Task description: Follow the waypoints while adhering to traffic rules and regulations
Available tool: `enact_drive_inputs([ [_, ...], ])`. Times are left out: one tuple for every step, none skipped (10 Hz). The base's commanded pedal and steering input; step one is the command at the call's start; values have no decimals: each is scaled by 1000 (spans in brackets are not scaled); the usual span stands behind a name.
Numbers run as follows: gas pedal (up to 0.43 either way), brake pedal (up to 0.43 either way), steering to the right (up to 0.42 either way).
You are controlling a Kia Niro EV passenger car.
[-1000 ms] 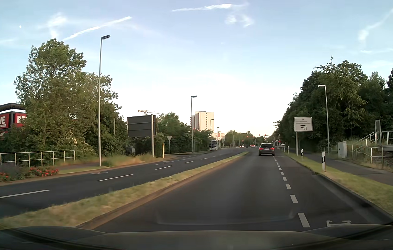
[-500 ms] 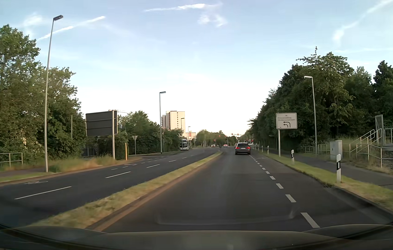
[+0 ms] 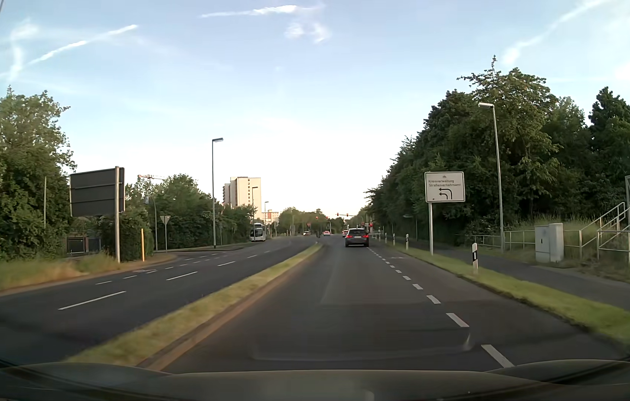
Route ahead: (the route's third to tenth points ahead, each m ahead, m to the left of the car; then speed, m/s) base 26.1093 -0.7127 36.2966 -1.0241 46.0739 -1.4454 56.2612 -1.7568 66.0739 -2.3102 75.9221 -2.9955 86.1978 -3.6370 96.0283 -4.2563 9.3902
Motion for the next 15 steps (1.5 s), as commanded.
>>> enact_drive_inputs([
  [268, 0, 57],
  [268, 0, 49],
  [268, 0, 43],
  [268, 0, 39],
  [268, 0, 34],
  [268, 0, 28],
  [268, 0, 21],
  [268, 0, 13],
  [268, 0, 7],
  [268, 0, 2],
  [268, 0, -1],
  [268, 0, -4],
  [268, 0, -9],
  [268, 0, -11],
  [268, 0, -12],
])
